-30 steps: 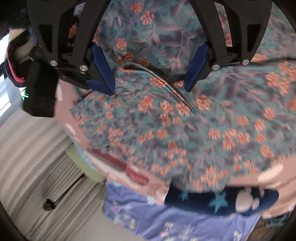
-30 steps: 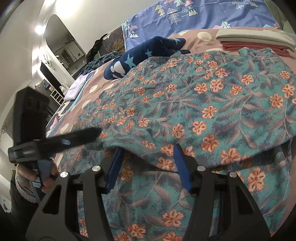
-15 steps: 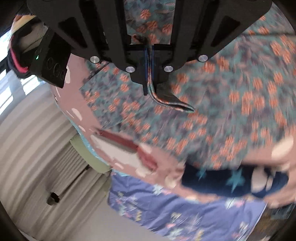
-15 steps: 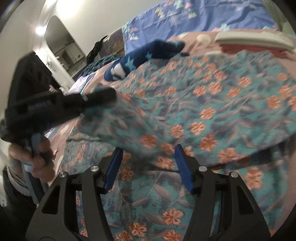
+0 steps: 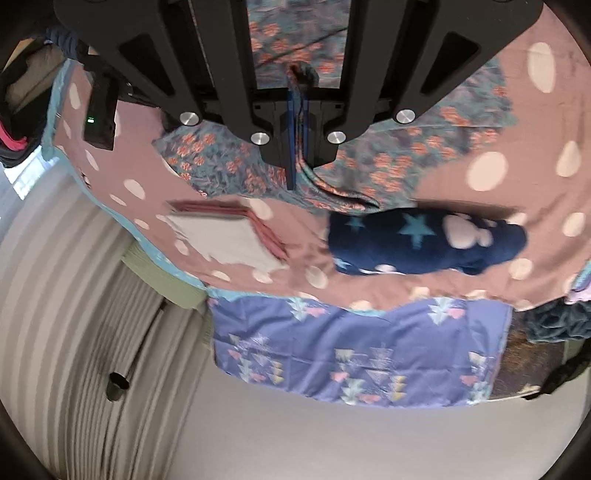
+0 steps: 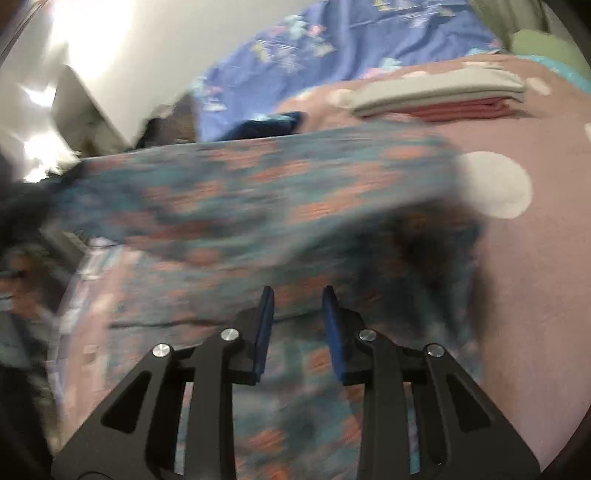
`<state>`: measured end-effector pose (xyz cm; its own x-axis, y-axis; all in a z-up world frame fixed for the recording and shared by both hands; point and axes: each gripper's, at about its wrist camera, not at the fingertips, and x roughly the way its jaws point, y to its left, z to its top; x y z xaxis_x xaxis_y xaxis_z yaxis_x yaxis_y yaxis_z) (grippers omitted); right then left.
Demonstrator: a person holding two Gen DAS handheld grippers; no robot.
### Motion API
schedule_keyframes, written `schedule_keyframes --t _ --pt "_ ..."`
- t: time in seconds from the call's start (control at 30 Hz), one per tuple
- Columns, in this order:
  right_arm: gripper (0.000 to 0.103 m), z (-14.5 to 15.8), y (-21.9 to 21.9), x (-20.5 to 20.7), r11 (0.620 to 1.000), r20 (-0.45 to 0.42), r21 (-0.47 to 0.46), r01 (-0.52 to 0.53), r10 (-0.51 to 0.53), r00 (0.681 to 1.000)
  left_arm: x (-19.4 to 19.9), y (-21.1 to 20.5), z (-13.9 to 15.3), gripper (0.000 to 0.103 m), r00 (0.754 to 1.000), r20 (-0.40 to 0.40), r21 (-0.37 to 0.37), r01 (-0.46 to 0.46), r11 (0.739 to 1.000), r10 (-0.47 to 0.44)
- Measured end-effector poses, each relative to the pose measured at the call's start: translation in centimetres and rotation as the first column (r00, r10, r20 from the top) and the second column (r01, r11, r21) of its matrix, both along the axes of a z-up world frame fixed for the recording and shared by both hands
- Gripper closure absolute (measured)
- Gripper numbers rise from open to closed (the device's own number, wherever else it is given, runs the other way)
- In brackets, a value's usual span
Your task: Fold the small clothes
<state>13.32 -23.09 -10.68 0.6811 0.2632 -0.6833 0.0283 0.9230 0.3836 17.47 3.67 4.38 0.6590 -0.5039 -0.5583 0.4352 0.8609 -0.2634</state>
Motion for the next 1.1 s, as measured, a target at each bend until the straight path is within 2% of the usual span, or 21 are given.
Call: schedule_keyframes --t 0.03,0.1,0.17,0.27,0.4,0.5,0.57,0.63,0.67,0.7,0.77,0.83,0.93,1.0,1.03,1.07,1.1 --pt "0.085 -0.5 -0.3 0.2 1.000 -0.018 0.014 0.012 -0.012 1.000 0.1 0.6 0.0 0.101 1.000 0.002 0.008 -0.018 1.000 0.018" --pt "0.085 -1.0 -0.9 0.0 0.997 -0.021 0.076 0.021 -0.020 1.000 -0.1 2.6 -0.5 0.101 0.998 -0.001 0.019 -0.061 0.998 0.061" --pt "0.085 -1.2 -0.7 -0.1 0.998 -0.021 0.067 0.010 -0.009 1.000 0.1 5.4 -1.8 0.101 0.992 -0.032 0.021 -0.120 0.993 0.121" --pt "0.084 -1.3 -0.2 -0.3 0.999 -0.021 0.054 0.002 -0.001 1.000 0.8 9.2 -5.3 0.101 0.973 -0.115 0.030 -0.198 0.980 0.200" --pt "0.080 -1.2 0.4 -0.1 0.999 -0.018 0.048 -0.006 0.006 1.000 1.6 11.8 -9.9 0.099 0.941 -0.206 0.073 -0.259 0.963 0.269" --pt "0.072 -1.0 0.5 -0.6 0.999 -0.013 0.035 -0.021 0.021 1.000 2.0 12.6 -12.8 0.088 0.926 -0.240 0.099 -0.276 0.956 0.292" --pt "0.066 -0.8 0.2 -1.6 0.999 -0.012 0.018 -0.037 0.037 0.999 2.0 12.7 -14.0 0.068 0.914 -0.238 0.164 -0.296 0.941 0.329" --pt "0.057 -0.3 0.6 -2.2 0.998 -0.013 -0.014 -0.060 0.060 0.998 1.4 12.5 -14.0 0.066 0.922 -0.216 0.180 -0.287 0.941 0.322" --pt "0.057 0.0 0.8 -2.6 0.997 -0.017 -0.036 -0.071 0.071 0.997 1.1 12.4 -13.8 0.061 0.926 -0.206 0.196 -0.279 0.940 0.317" --pt "0.057 0.2 0.9 -3.0 0.995 -0.019 -0.053 -0.079 0.078 0.997 0.8 12.1 -13.5 0.054 0.931 -0.189 0.222 -0.268 0.937 0.312" --pt "0.058 1.3 1.2 -3.7 0.991 -0.007 -0.075 -0.110 0.110 0.994 0.2 11.6 -13.0 0.050 0.944 -0.147 0.264 -0.252 0.931 0.297" --pt "0.065 3.2 1.5 -3.9 0.986 0.047 -0.085 -0.140 0.144 0.988 -0.1 11.0 -13.2 0.049 0.950 -0.139 0.277 -0.234 0.932 0.280" --pt "0.065 4.9 1.9 -3.0 0.982 0.098 -0.145 -0.122 0.137 0.986 0.4 10.2 -14.6 0.048 0.943 -0.164 0.311 -0.230 0.922 0.290" --pt "0.057 3.9 1.6 -1.4 0.980 0.049 -0.175 -0.097 0.107 0.993 0.1 9.9 -15.1 0.044 0.947 -0.135 0.322 -0.238 0.916 0.293" --pt "0.056 1.9 1.2 -0.1 0.972 -0.059 -0.217 -0.085 0.074 0.996 0.0 9.9 -15.1 0.044 0.948 -0.130 0.322 -0.237 0.917 0.291" --pt "0.061 0.5 0.8 0.7 0.970 -0.127 -0.227 -0.091 0.063 0.990 -0.1 10.0 -14.9 0.044 0.948 -0.134 0.315 -0.234 0.920 0.287" --pt "0.062 -0.1 0.3 0.4 0.975 -0.105 -0.204 -0.089 0.068 0.992 -0.2 10.3 -14.7 0.044 0.950 -0.142 0.304 -0.227 0.925 0.279"
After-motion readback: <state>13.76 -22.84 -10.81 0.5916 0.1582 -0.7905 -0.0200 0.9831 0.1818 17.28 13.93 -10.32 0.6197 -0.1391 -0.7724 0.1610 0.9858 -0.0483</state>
